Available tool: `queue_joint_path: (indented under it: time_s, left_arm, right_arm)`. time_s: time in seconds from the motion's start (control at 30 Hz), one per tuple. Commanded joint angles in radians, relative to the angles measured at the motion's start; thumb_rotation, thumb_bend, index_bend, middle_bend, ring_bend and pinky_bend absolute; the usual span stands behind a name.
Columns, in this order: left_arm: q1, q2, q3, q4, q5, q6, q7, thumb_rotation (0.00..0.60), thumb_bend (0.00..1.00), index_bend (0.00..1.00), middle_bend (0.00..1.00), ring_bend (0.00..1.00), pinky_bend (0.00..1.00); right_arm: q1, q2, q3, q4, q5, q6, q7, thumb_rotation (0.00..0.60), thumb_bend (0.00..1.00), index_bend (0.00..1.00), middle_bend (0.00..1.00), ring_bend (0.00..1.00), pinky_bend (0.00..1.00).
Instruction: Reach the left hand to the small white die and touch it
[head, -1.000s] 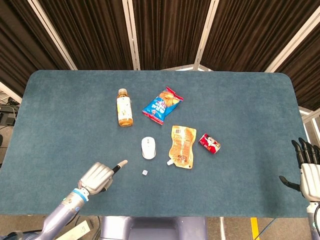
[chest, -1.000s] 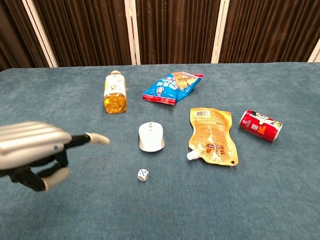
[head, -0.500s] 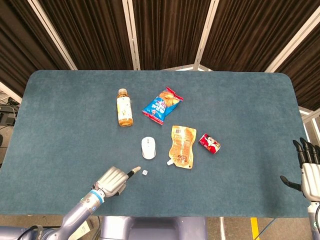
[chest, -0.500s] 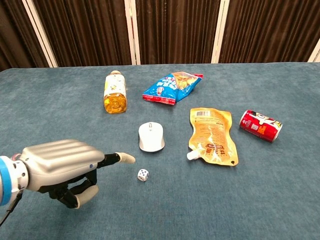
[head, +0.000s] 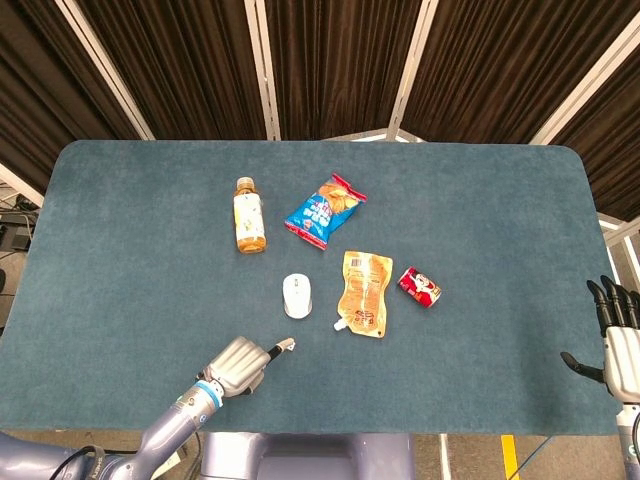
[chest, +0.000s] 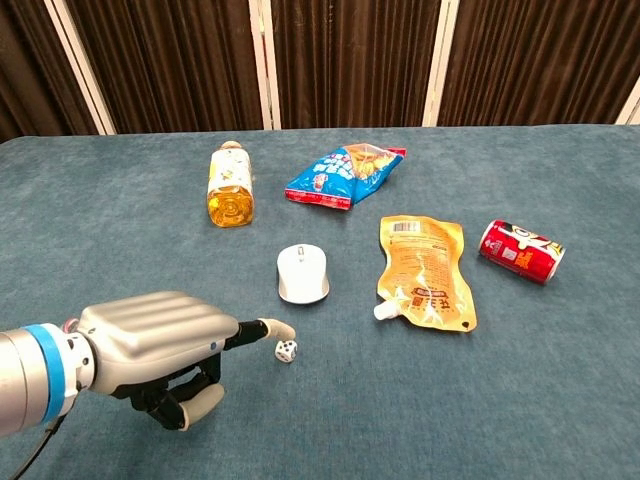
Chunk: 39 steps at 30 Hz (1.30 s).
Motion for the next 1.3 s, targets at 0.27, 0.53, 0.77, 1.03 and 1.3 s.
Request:
queue_joint_path:
  time_s: [0.27,0.53,0.77,1.03,1.3]
  left_arm:
    - [-0.03,-0.023,0.024,0.014,-0.043,0.01,0.011,0.6,0.67,0.0,0.85,0.88,0.89]
    - [-0.036,-0.015,0.052,-0.009,-0.056,0.032,0.009,0.6,0.67,0.0,0.85,0.88,0.89]
    - [-0.03,0.036,0.102,-0.073,-0.042,0.059,0.006,0.6,0.67,0.0,0.85,0.88,0.89]
    - [-0.003,0.076,0.152,-0.085,0.008,0.078,-0.043,0.6,0.67,0.0,0.84,0.87,0.89]
    - [0.118,0.161,0.198,-0.082,0.299,0.287,-0.158,0.6,0.67,0.0,0.64,0.71,0.71]
  right_arm:
    - [-0.001,-0.001,0.0,0.001,-0.007,0.007,-0.002,0.6,0.01,0.0,0.0,0.0,0.0]
    - [-0.003,-0.002,-0.002,0.001,-0.009,0.011,-0.006,0.6,0.02,0.0,0.0,0.0,0.0]
    - [-0.004,-0.004,-0.004,-0.001,-0.016,0.017,-0.012,0.6,0.02,0.0,0.0,0.0,0.0]
    - [-0.005,-0.005,-0.009,-0.01,-0.028,0.022,-0.026,0.6,0.02,0.0,0.0,0.0,0.0]
    - [-0.005,-0.009,-0.011,-0.001,-0.031,0.023,-0.028,0.6,0.02,0.0,0.0,0.0,0.0]
